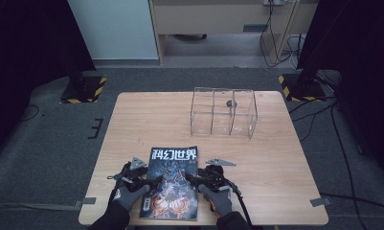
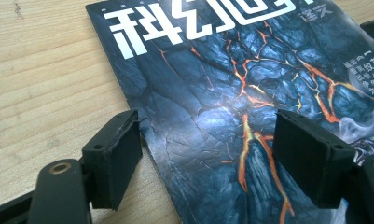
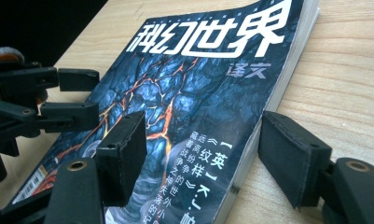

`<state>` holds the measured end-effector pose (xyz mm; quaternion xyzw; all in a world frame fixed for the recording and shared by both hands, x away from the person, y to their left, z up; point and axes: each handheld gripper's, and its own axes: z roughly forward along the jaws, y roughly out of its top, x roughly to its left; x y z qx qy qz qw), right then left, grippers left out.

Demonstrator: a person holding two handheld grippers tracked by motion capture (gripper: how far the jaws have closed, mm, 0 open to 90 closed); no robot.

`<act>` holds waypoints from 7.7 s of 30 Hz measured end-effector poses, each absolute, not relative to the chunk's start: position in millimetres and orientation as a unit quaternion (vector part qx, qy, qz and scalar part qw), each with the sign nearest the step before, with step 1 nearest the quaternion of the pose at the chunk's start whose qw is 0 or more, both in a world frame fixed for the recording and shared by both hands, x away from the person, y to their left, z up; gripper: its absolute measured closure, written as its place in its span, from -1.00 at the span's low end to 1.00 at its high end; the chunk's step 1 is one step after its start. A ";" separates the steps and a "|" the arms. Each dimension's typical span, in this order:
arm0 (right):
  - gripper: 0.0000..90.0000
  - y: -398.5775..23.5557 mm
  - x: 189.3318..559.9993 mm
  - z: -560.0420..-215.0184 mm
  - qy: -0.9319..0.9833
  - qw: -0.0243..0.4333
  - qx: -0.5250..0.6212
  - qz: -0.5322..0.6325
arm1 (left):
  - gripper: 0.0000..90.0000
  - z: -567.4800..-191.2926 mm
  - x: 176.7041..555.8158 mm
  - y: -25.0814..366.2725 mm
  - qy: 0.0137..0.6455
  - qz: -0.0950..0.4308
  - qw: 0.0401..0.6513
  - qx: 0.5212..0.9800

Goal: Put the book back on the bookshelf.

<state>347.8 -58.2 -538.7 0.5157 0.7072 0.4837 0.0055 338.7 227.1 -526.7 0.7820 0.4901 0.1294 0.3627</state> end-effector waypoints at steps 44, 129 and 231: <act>-0.30 -50.4 346.4 -541.1 0.720 -0.098 0.464 0.507 | -0.53 -527.7 338.3 228.4 0.493 0.131 0.367 0.778; 0.85 -50.4 347.1 -505.8 0.771 0.007 0.348 0.533 | -0.57 -516.9 344.1 241.9 0.483 0.095 0.447 0.747; 0.84 -59.3 358.2 -486.2 0.764 0.068 0.331 0.550 | 0.24 -487.7 333.0 195.6 0.471 0.123 0.501 0.716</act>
